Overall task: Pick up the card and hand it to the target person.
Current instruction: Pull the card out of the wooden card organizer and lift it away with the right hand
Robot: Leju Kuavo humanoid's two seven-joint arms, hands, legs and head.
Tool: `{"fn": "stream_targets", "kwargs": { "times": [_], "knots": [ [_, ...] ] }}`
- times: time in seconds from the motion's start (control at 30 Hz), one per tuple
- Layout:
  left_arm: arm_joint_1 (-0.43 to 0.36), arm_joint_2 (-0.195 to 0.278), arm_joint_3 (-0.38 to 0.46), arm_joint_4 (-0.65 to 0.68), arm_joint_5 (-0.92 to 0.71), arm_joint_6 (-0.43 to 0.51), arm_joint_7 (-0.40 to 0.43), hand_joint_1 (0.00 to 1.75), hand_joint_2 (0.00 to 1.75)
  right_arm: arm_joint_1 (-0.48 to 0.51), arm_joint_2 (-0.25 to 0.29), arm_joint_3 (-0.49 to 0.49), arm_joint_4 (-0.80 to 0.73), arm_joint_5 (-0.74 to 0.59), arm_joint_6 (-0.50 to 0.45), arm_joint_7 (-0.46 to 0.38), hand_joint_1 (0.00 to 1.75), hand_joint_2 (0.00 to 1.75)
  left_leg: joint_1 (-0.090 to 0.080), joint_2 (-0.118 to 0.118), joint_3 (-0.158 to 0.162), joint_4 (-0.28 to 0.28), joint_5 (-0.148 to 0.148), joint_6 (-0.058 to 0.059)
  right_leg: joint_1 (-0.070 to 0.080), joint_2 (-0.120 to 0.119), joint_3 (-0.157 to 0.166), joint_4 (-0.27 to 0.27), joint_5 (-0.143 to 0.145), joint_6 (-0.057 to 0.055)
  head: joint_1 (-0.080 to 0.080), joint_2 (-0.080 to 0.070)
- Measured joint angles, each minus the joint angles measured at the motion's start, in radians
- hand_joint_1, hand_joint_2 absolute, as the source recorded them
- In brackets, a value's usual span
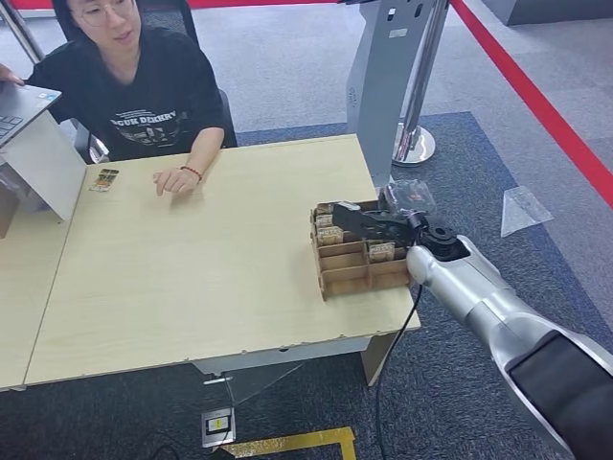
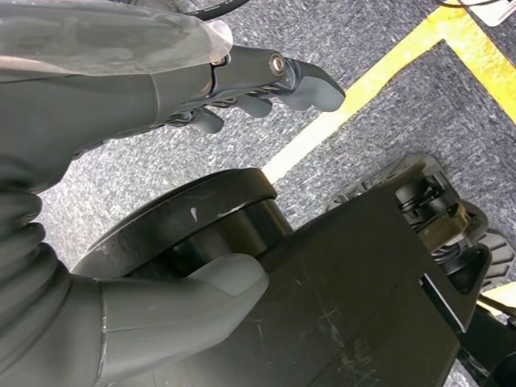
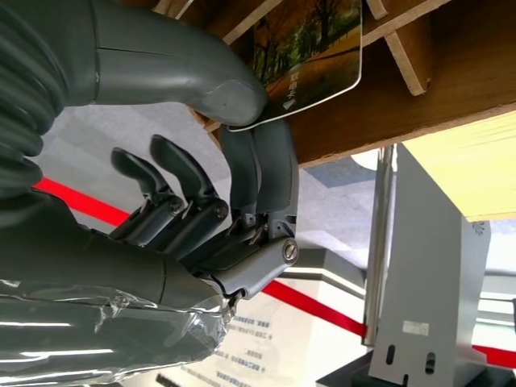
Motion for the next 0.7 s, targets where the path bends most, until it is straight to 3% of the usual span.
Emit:
{"fn": "stream_targets", "kwargs": {
  "times": [0.27,0.43,0.53,0.7],
  "knots": [
    [0.0,0.0,0.0,0.0,0.0,0.002,0.004,0.0,1.75,-0.014,0.008,0.007,0.024,0.002,-0.004,-0.007,1.75,1.75,0.0,0.0,0.0,0.0,0.0,0.0,0.0,0.0,0.0,0.0,0.0,0.0,0.0,0.0],
    [0.0,0.0,0.0,0.0,-0.002,0.0,0.003,0.0,1.75,-0.031,0.008,0.012,0.025,-0.004,0.031,-0.076,1.75,1.75,0.0,0.0,0.0,0.0,0.0,0.0,0.0,0.0,0.0,0.0,0.0,0.0,0.0,0.0],
    [-0.002,0.001,-0.001,0.0,-0.006,-0.006,0.0,0.0,1.75,-0.053,0.004,0.015,0.01,-0.022,0.097,-0.155,1.75,1.75,0.0,0.0,0.0,0.0,0.0,0.0,0.0,0.0,0.0,0.0,0.0,0.0,0.0,0.0],
    [-0.006,0.005,-0.002,0.0,-0.011,-0.012,-0.005,0.0,1.75,-0.124,-0.04,0.025,-0.077,-0.11,0.285,-0.271,1.75,1.75,0.0,0.001,0.0,0.001,0.0,0.0,0.0,0.001,-0.002,0.0,0.001,0.0,0.0,0.0]
  ]
}}
